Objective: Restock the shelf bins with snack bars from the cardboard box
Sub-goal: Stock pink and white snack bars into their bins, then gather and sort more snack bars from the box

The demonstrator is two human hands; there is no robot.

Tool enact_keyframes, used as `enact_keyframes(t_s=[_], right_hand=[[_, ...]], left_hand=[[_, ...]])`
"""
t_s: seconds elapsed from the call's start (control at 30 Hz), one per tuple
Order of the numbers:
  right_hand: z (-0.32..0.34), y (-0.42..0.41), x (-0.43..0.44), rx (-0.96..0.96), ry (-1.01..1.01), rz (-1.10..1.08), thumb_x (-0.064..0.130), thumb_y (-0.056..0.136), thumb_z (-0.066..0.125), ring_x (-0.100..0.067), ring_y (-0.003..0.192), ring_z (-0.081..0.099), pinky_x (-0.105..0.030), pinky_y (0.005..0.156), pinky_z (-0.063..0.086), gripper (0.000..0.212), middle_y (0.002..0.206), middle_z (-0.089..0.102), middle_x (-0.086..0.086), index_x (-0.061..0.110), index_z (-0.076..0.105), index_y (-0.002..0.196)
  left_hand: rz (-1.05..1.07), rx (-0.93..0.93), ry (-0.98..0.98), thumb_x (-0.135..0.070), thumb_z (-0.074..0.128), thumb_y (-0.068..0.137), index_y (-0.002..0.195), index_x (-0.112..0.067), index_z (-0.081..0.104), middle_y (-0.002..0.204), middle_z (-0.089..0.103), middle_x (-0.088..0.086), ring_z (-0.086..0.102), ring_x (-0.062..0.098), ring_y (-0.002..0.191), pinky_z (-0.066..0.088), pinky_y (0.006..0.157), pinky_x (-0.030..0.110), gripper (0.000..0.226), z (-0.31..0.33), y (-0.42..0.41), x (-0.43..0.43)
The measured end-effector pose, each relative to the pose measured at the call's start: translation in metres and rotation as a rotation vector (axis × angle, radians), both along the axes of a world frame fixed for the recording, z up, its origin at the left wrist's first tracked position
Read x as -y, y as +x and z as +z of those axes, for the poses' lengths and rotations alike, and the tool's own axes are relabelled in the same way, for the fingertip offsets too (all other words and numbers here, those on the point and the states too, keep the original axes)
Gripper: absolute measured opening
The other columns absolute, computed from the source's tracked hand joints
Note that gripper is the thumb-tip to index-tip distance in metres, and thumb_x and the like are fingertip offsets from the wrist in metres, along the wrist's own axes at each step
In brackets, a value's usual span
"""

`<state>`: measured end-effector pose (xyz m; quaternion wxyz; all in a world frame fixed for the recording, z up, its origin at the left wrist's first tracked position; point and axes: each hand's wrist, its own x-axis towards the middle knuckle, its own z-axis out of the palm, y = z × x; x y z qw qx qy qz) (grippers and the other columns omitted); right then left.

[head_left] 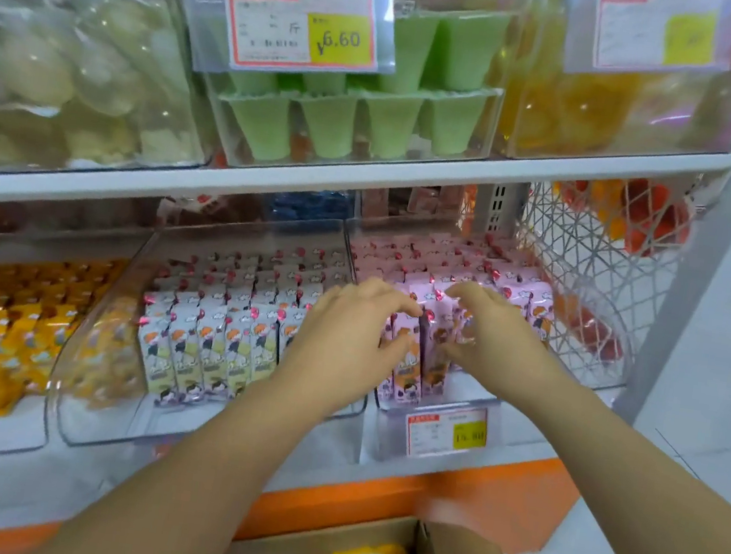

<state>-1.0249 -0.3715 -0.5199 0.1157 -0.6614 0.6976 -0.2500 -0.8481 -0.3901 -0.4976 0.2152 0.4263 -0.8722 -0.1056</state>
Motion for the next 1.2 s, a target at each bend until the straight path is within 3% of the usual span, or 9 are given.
enact_keyframes(t_s=[0.17, 0.37, 0.53, 0.67, 0.8, 0.9, 1.03, 1.13, 1.2], right_hand=[[0.001, 0.016, -0.036, -0.057, -0.116, 0.039, 0.021, 0.089, 0.064, -0.022, 0.112, 0.053, -0.038, 0.092, 0.045, 0.045, 0.129, 0.053, -0.004, 0.018, 0.049, 0.131], [-0.034, 0.065, -0.102, 0.047, -0.389, 0.165, 0.013, 0.084, 0.059, -0.017, 0.086, 0.059, -0.027, 0.076, 0.045, 0.02, 0.097, 0.066, -0.003, 0.01, 0.066, 0.102], [-0.105, 0.098, -0.128, 0.074, -0.175, 0.243, 0.016, 0.081, 0.061, -0.017, 0.086, 0.064, -0.033, 0.075, 0.051, 0.018, 0.094, 0.068, 0.003, 0.017, 0.066, 0.098], [-0.161, 0.112, -0.133, -0.016, 0.299, 0.315, 0.02, 0.089, 0.06, -0.015, 0.104, 0.061, -0.029, 0.084, 0.048, 0.026, 0.112, 0.065, 0.005, 0.019, 0.062, 0.115], [-0.194, 0.141, -0.134, -0.064, 0.605, 0.436, 0.028, 0.091, 0.058, -0.021, 0.1, 0.061, -0.035, 0.082, 0.05, 0.034, 0.107, 0.065, -0.002, 0.025, 0.054, 0.125], [-0.208, 0.169, -0.133, -0.052, 0.635, 0.514, 0.029, 0.093, 0.057, -0.024, 0.103, 0.06, -0.038, 0.086, 0.048, 0.042, 0.122, 0.062, -0.008, 0.022, 0.047, 0.133], [-0.222, 0.194, -0.138, -0.058, 0.684, 0.545, 0.023, 0.093, 0.056, -0.026, 0.087, 0.06, -0.03, 0.068, 0.042, 0.056, 0.131, 0.055, -0.015, 0.016, 0.032, 0.142], [-0.224, 0.198, -0.137, -0.111, 0.693, 0.538, 0.026, 0.092, 0.058, -0.027, 0.092, 0.06, -0.029, 0.067, 0.04, 0.071, 0.116, 0.061, -0.013, 0.022, 0.015, 0.149], [-0.22, 0.196, -0.135, -0.152, 0.669, 0.54, 0.027, 0.091, 0.059, -0.02, 0.076, 0.055, -0.031, 0.058, 0.037, 0.072, 0.092, 0.061, -0.005, 0.025, 0.016, 0.148]], left_hand=[[-0.013, -0.212, -0.084, -0.024, 0.054, 0.094, 0.116, -0.027, 0.061, 0.115, 0.055, -0.009, 0.049, 0.013, 0.111, 0.039, 0.1, 0.039, 0.023, -0.017, 0.024, -0.04], [-0.042, -0.358, -0.079, -0.012, 0.051, 0.088, 0.106, -0.014, 0.066, 0.106, 0.059, -0.003, 0.052, 0.009, 0.101, 0.036, 0.089, 0.014, 0.023, -0.061, 0.072, -0.091], [0.056, -0.272, 0.057, -0.015, 0.051, 0.085, 0.102, -0.017, 0.066, 0.1, 0.059, -0.007, 0.053, 0.007, 0.096, 0.038, 0.084, 0.016, 0.023, -0.132, 0.129, -0.121], [0.214, -0.154, 0.258, -0.011, 0.055, 0.091, 0.105, -0.019, 0.064, 0.106, 0.058, -0.004, 0.055, 0.012, 0.1, 0.041, 0.088, 0.024, 0.019, -0.185, 0.189, -0.128], [0.333, 0.084, 0.493, -0.02, 0.055, 0.094, 0.118, -0.021, 0.06, 0.116, 0.058, -0.004, 0.054, 0.011, 0.101, 0.042, 0.084, 0.021, 0.024, -0.214, 0.234, -0.129], [0.299, 0.131, 0.649, -0.018, 0.056, 0.094, 0.107, -0.019, 0.061, 0.104, 0.059, -0.003, 0.051, 0.004, 0.09, 0.04, 0.076, 0.007, 0.014, -0.225, 0.248, -0.136], [0.284, 0.103, 0.721, -0.014, 0.062, 0.09, 0.11, -0.016, 0.063, 0.101, 0.058, -0.004, 0.051, 0.004, 0.09, 0.035, 0.066, -0.001, 0.021, -0.232, 0.256, -0.143], [0.274, 0.077, 0.671, -0.013, 0.063, 0.089, 0.113, -0.02, 0.063, 0.101, 0.055, -0.011, 0.05, -0.002, 0.083, 0.036, 0.066, 0.001, 0.025, -0.231, 0.259, -0.143], [0.294, 0.061, 0.635, -0.012, 0.065, 0.087, 0.1, -0.022, 0.063, 0.089, 0.053, -0.016, 0.052, -0.002, 0.074, 0.037, 0.066, 0.007, 0.016, -0.23, 0.259, -0.143]])
